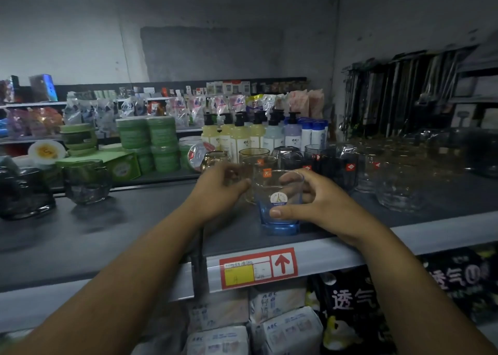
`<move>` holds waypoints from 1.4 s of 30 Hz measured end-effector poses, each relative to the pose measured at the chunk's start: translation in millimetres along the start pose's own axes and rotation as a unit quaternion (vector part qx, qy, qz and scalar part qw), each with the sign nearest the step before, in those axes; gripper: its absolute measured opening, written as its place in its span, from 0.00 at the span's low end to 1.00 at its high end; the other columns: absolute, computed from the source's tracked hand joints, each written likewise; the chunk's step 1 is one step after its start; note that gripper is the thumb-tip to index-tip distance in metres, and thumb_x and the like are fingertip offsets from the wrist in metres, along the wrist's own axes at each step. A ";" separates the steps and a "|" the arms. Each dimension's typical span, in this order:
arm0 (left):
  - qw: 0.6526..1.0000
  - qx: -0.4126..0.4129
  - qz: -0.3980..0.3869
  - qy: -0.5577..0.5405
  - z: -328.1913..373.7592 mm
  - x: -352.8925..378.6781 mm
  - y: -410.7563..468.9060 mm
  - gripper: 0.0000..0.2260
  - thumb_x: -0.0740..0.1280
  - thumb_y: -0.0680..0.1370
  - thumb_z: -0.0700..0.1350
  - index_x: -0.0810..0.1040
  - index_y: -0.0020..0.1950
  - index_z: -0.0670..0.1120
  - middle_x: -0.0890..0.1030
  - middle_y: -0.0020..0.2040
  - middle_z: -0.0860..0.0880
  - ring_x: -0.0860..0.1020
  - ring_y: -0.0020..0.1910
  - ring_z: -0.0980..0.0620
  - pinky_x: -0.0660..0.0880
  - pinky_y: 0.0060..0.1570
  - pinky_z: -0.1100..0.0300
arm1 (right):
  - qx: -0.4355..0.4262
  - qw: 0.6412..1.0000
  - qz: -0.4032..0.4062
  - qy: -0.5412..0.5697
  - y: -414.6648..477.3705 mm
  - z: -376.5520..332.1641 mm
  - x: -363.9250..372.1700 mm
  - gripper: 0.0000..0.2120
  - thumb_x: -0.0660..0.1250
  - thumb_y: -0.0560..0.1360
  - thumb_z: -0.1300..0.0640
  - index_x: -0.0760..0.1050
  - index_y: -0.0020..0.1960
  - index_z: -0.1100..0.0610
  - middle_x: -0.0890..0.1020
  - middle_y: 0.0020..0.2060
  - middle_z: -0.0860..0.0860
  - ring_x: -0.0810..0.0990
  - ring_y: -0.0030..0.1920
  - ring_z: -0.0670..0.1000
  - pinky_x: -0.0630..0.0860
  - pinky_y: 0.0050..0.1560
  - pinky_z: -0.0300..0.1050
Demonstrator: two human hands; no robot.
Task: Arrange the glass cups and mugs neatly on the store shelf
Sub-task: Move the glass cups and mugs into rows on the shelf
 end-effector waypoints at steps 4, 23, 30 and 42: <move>0.993 0.084 0.057 -0.062 18.1 -13.6 -7.1 0.09 0.69 0.80 0.46 0.78 0.60 0.47 0.80 0.52 0.53 0.79 0.49 0.60 0.75 0.47 0.67 | 0.009 0.997 0.060 -0.037 -2.7 -4.5 -2.6 0.35 0.85 0.57 0.43 0.76 0.60 0.48 0.86 0.49 0.46 0.85 0.54 0.49 0.81 0.59 0.58; 0.897 0.164 -0.261 -0.315 207.2 162.9 -128.9 0.21 0.72 0.75 0.57 0.77 0.66 0.55 0.82 0.64 0.54 0.80 0.63 0.54 0.78 0.59 0.58 | -0.012 0.966 0.256 0.046 -212.6 -35.0 -167.4 0.28 0.78 0.64 0.49 0.78 0.62 0.52 0.86 0.52 0.43 0.84 0.55 0.43 0.81 0.55 0.41; 0.887 0.128 -0.269 -0.354 309.8 311.2 -164.9 0.25 0.77 0.70 0.40 0.77 0.66 0.48 0.85 0.58 0.53 0.85 0.54 0.51 0.82 0.50 0.59 | 0.053 0.979 0.199 -0.004 -297.5 16.7 -315.9 0.30 0.78 0.66 0.45 0.75 0.67 0.42 0.83 0.55 0.35 0.81 0.57 0.36 0.79 0.55 0.36; 0.943 0.117 -0.171 -0.260 426.0 503.9 -113.4 0.25 0.80 0.71 0.51 0.75 0.65 0.61 0.82 0.57 0.66 0.80 0.56 0.68 0.76 0.54 0.71 | 0.076 0.968 0.237 -0.038 -309.7 115.3 -532.8 0.27 0.78 0.69 0.47 0.76 0.67 0.44 0.85 0.57 0.39 0.81 0.59 0.37 0.76 0.63 0.43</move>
Point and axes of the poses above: each hand's wrist, its own y-axis towards the middle knuckle, its own x-axis out of the palm, z = x × y, the point moved 6 cm from there along y, towards the middle knuckle
